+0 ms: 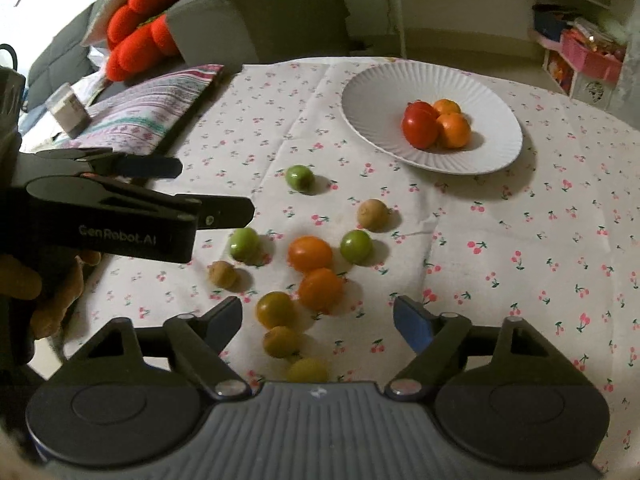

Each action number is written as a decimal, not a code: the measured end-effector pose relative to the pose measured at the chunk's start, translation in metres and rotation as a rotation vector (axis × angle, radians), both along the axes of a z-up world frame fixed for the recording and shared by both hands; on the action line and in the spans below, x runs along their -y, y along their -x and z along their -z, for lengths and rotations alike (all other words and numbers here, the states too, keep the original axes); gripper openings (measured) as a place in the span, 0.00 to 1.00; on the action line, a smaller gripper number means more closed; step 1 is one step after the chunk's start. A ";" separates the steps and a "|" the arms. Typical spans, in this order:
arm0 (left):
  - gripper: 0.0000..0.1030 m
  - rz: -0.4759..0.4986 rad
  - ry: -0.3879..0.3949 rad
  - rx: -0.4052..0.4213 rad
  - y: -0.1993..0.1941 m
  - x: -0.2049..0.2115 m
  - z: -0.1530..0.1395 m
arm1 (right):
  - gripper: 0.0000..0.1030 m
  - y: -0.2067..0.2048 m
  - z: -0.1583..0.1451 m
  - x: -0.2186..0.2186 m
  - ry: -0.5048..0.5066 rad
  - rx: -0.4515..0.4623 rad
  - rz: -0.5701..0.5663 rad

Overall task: Organize fruits
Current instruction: 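Withdraw both tools from the plate toward the orange cherry tomatoes, then grasp an orange cherry tomato with the left tool while the right tool grasps another, then carry both orange cherry tomatoes over the white plate, then open both tools to drop the orange cherry tomatoes onto the plate, then withdraw both tools from the plate toward the loose green and yellow fruits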

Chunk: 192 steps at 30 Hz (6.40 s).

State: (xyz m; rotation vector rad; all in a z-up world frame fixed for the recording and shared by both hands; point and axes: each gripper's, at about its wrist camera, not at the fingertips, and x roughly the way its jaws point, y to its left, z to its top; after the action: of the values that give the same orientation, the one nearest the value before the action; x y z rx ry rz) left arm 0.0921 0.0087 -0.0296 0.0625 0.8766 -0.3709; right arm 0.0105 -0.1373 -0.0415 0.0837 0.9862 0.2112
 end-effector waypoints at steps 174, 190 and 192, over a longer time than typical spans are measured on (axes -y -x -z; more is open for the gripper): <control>0.25 -0.005 0.180 0.144 -0.060 0.026 -0.036 | 0.38 -0.072 -0.035 0.068 0.018 0.223 0.202; 0.50 0.012 0.077 0.099 -0.001 -0.005 -0.038 | 0.65 -0.018 -0.047 0.037 -0.033 0.130 0.193; 0.59 0.019 0.041 0.100 0.008 -0.006 -0.034 | 0.73 -0.014 -0.046 0.035 -0.044 0.116 0.190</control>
State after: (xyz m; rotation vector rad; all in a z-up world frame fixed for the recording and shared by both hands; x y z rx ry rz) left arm 0.0839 0.0151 0.0045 0.0510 0.7699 -0.4001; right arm 0.0242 -0.1719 0.0046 0.2019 0.8523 0.0624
